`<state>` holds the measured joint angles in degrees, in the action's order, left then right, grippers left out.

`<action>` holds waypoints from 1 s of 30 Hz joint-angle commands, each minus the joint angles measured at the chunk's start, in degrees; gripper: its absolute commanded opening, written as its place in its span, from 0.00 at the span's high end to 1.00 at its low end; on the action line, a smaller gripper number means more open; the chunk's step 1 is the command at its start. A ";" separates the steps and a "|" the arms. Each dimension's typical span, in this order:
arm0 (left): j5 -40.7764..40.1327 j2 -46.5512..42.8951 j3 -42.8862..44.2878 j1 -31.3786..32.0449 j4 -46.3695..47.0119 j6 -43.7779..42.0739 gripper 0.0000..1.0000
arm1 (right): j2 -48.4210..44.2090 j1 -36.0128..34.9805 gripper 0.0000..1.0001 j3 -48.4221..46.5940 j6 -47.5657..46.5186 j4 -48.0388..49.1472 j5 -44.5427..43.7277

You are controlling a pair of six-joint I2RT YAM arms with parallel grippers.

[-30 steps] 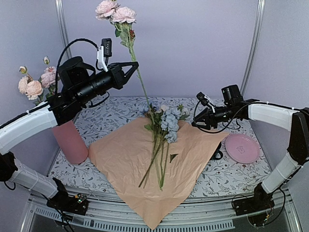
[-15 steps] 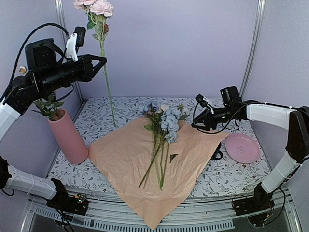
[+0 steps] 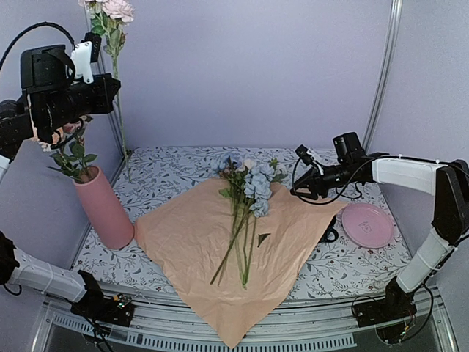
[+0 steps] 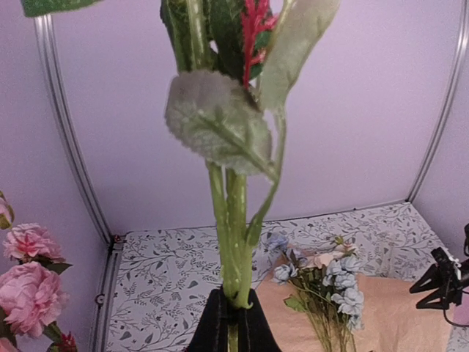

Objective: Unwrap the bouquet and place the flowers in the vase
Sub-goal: Place the fake flower in the vase.

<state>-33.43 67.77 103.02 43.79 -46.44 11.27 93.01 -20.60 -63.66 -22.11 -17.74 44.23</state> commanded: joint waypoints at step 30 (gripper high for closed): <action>-14.12 -2.99 -15.32 -16.76 11.34 -6.49 1.00 | 2.17 0.02 0.51 0.38 -1.01 -0.11 0.14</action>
<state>-57.30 65.14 89.38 31.51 -32.01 -2.39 94.17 -20.60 -63.66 -22.57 -17.80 44.05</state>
